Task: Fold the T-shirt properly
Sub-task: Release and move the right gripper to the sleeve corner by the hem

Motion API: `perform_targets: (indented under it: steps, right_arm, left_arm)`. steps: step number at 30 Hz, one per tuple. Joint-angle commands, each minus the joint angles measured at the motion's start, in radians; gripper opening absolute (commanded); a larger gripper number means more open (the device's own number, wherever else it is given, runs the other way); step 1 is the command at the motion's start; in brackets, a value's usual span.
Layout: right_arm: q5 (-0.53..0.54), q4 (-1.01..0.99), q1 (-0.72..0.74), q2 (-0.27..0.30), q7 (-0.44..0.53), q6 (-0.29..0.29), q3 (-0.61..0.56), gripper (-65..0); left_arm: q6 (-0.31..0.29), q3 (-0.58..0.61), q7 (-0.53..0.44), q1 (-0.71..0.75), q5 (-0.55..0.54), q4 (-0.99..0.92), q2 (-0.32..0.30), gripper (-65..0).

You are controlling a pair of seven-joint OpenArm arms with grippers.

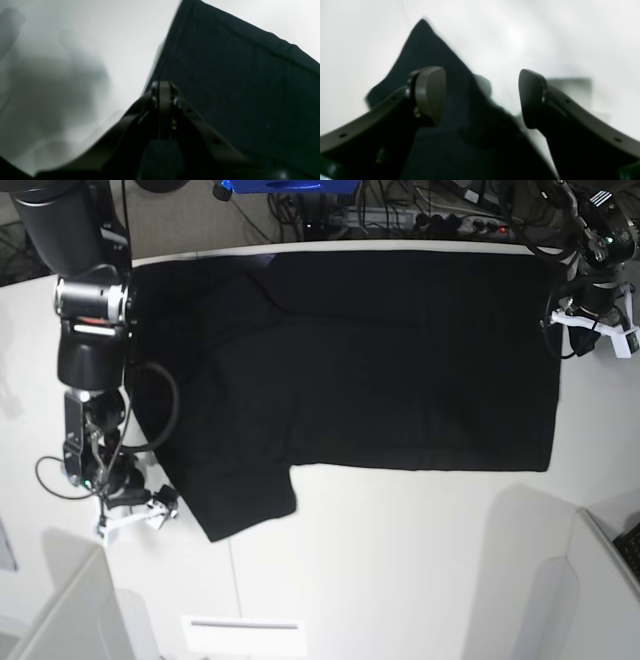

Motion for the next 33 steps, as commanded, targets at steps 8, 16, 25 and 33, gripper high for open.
perform_targets:
  steps: [8,16,25,33]
  right_arm:
    - [0.006,-0.419,0.190,0.013,0.267,0.154,-0.211,-21.6]
    - [0.007,-0.425,0.187,-0.007,0.227,0.252,-0.277,-22.1]
    - [0.004,-0.402,0.145,-0.034,0.221,0.274,-0.283,-39.0]
    - [0.003,-0.379,0.128,-0.030,0.227,0.268,-0.284,-59.1]
  left_arm:
    - [-0.005,-0.006,-0.024,0.004,-0.004,0.014,-0.015,-65.0]
    - [-0.005,-0.006,-0.024,0.003,-0.004,0.014,-0.015,-65.0]
    - [-0.005,-0.006,-0.024,0.003,-0.002,0.014,-0.016,-65.0]
    - [-0.005,0.005,-0.024,0.001,-0.002,0.004,-0.044,-65.0]
